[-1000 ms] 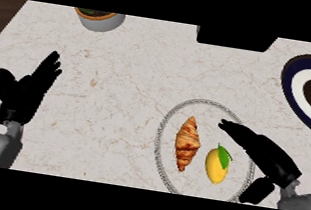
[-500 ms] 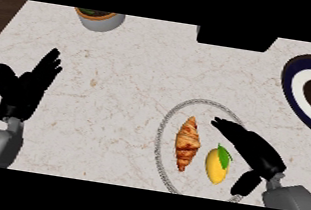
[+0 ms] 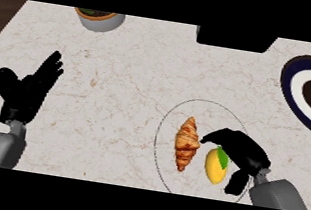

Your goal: Pick the lemon from the placemat and place it in the plate

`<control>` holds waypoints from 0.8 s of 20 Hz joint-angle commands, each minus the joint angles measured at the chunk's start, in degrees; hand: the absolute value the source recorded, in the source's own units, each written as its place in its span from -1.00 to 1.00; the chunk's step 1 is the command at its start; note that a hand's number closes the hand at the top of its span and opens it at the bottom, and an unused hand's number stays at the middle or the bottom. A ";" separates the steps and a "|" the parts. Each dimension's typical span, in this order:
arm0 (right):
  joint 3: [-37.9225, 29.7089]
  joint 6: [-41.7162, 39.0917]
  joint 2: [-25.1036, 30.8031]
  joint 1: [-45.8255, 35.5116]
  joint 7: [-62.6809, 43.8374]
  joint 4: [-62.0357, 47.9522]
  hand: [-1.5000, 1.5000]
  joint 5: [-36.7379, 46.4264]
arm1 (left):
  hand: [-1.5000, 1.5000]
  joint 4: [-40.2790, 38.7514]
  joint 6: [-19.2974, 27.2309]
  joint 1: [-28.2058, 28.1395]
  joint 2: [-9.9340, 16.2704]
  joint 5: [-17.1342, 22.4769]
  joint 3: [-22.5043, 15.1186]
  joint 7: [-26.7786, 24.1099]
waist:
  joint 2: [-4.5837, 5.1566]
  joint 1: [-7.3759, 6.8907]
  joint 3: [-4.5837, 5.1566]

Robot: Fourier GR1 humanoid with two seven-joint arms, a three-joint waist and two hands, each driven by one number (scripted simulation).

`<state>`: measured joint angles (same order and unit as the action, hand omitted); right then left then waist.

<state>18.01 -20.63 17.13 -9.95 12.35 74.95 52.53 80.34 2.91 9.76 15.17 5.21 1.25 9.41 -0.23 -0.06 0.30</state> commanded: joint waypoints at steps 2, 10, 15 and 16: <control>2.79 2.60 -0.24 2.02 6.04 -3.03 1.00 3.07 | 0.00 0.20 -0.61 -0.18 -0.68 0.05 1.21 0.40 | 0.23 -0.02 -0.31; 0.11 7.54 -3.70 3.62 7.26 -3.31 1.00 2.90 | 0.00 -0.17 -1.99 0.14 0.45 0.06 3.32 0.90 | 0.23 0.03 -0.33; -10.47 5.42 -8.60 -4.61 -4.96 2.21 1.00 -2.16 | 0.00 -0.29 -1.29 -0.08 -1.65 -1.03 1.22 0.46 | 0.25 0.11 -0.28; -15.44 4.63 -6.70 -6.57 -5.10 1.19 1.00 -5.04 | 0.00 0.44 0.89 -0.07 -3.19 -2.84 0.02 -0.41 | 0.29 0.19 -0.30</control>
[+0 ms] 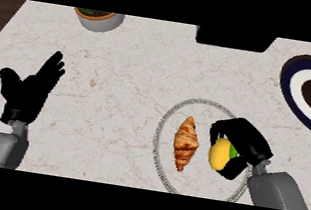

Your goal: Pick the lemon from the placemat and place it in the plate

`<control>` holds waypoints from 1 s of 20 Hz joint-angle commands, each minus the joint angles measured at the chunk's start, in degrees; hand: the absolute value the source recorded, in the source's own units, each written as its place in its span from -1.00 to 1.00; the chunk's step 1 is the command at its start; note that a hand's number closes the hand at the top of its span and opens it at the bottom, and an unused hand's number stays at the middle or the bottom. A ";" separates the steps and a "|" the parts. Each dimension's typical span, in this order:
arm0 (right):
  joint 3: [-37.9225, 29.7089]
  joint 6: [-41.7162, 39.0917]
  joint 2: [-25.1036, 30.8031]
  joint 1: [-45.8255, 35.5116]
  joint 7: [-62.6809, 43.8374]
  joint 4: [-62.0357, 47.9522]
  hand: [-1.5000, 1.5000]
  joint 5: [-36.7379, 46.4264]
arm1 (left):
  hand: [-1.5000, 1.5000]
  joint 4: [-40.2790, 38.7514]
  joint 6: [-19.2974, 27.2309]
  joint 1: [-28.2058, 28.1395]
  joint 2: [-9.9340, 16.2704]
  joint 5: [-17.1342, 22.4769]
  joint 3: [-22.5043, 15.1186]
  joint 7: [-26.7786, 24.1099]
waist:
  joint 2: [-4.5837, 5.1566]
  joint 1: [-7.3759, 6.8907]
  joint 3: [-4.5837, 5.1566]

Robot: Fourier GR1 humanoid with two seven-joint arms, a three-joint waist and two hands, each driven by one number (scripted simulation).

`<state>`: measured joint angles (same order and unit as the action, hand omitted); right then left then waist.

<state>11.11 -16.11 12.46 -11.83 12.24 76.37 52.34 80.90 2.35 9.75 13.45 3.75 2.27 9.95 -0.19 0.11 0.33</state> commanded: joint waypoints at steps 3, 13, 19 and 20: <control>-15.27 1.46 -3.79 -14.36 -14.87 -2.90 1.00 -5.72 | 0.00 0.47 0.53 1.09 -0.68 -0.75 -0.78 0.73 | 0.35 -0.79 -0.32; -29.92 22.49 3.83 -21.46 -20.06 1.97 1.00 -1.77 | 0.00 1.81 -0.24 -0.76 0.39 -0.86 -0.25 0.72 | 0.27 -0.60 -0.37; -36.31 25.07 4.86 -24.07 -23.34 -3.37 1.00 -6.72 | 0.00 -0.93 -3.05 0.42 2.20 1.63 2.86 0.80 | 0.37 -0.53 -0.34; -39.19 25.75 7.29 -22.07 -19.53 -5.96 1.00 -8.94 | 0.00 -0.69 -3.71 -0.93 1.84 1.37 2.24 -1.35 | 0.42 -0.51 -0.36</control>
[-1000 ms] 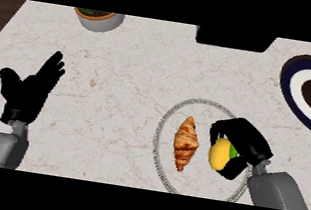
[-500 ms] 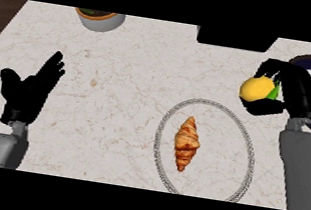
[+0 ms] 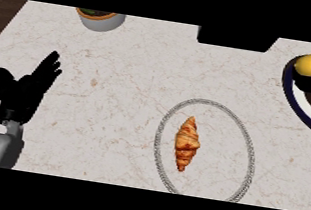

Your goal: Pick the lemon from the placemat and place it in the plate

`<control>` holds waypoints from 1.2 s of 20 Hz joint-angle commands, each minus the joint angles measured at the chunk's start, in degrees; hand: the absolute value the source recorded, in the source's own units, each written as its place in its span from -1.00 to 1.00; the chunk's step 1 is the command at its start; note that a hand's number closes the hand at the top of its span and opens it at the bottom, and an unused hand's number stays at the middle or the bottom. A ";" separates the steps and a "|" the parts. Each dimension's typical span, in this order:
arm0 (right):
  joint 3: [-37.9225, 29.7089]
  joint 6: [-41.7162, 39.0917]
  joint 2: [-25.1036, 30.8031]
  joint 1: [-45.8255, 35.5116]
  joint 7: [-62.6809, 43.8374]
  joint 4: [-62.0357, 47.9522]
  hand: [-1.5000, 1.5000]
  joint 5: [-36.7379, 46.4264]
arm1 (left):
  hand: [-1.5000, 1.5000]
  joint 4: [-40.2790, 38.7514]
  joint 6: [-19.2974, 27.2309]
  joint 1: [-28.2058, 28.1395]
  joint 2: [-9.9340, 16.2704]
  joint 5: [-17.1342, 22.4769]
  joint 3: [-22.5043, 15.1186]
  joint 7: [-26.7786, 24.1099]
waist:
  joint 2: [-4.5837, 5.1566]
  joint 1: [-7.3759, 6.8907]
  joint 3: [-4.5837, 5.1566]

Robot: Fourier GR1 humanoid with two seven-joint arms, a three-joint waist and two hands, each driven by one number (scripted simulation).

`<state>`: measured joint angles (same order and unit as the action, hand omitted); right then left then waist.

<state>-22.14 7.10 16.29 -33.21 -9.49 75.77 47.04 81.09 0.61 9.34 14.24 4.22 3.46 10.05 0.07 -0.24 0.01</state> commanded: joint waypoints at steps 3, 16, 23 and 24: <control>-8.03 1.44 4.78 -2.74 0.33 -8.31 1.00 -6.92 | 0.00 1.41 1.18 0.38 -0.38 -1.86 -0.50 1.20 | 0.02 -0.12 -0.04; -13.02 8.65 21.23 -7.67 20.35 -48.14 1.00 -6.75 | 0.00 -0.98 -0.47 1.19 -1.77 -1.57 -0.24 -1.19 | 0.86 -1.99 -0.17; -16.01 -5.31 25.10 -6.93 24.37 -58.07 -1.00 -11.88 | 0.00 -0.33 -0.13 1.36 -2.44 -2.31 -1.04 -0.69 | 0.91 -1.89 -0.28; -15.21 -4.66 24.37 -7.04 26.79 -59.00 -1.00 -11.28 | 0.00 -1.75 -2.39 3.37 -0.09 -0.71 0.82 0.00 | 0.95 -1.86 -0.26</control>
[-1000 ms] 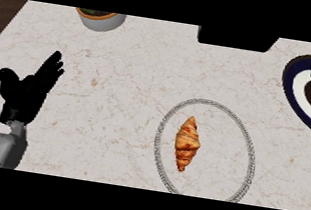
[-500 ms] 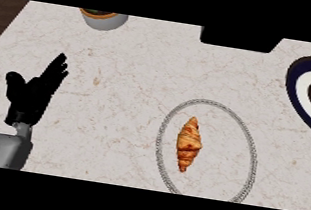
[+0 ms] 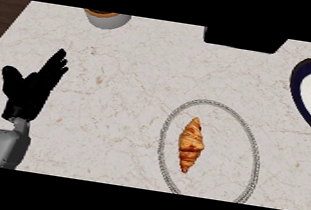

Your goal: Pick the lemon from the placemat and place it in the plate

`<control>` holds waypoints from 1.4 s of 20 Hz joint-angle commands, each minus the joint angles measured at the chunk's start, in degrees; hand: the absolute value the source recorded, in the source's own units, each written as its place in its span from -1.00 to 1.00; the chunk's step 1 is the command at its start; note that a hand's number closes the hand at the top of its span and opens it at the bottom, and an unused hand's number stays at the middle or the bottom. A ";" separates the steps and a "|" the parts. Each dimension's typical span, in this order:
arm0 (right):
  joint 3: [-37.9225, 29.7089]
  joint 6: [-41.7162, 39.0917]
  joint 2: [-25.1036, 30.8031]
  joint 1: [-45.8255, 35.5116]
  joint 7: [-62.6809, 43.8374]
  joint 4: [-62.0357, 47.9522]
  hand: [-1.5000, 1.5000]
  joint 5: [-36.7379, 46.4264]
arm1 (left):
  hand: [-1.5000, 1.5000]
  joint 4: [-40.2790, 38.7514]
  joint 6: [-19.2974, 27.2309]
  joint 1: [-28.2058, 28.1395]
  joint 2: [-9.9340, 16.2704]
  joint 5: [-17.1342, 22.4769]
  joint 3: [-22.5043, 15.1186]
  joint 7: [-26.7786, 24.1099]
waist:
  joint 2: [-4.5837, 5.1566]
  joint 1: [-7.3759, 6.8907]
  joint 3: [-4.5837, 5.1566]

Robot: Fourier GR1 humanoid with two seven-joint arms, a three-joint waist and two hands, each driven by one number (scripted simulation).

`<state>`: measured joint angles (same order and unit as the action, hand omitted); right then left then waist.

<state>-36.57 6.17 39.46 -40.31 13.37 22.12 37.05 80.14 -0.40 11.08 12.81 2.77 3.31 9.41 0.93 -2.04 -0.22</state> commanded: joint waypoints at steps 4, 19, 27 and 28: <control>-1.90 -2.23 0.62 -1.44 10.63 -6.24 -1.00 -2.58 | 0.00 -0.45 0.08 2.82 0.18 0.28 0.83 1.06 | 0.21 -0.47 -0.10; -14.96 -21.98 8.04 -6.21 13.42 -9.59 -1.00 -20.23 | 0.00 -0.36 0.79 -1.15 -0.82 -0.75 0.60 -0.06 | -0.71 1.32 0.14; -16.72 -33.00 11.63 0.13 15.17 -11.06 -1.00 -24.75 | 0.00 -0.37 0.62 0.50 -0.62 -0.61 1.52 -0.25 | -0.32 0.67 0.02; -16.98 -32.98 10.32 2.54 18.35 -11.14 -1.00 -25.02 | 0.00 1.06 -0.27 0.00 0.47 -0.01 1.87 1.41 | -0.26 0.45 -0.04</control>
<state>-52.94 -23.46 48.97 -41.17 29.24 11.06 13.67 79.56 0.04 11.12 12.38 2.01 4.45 9.37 0.59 -1.25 -0.19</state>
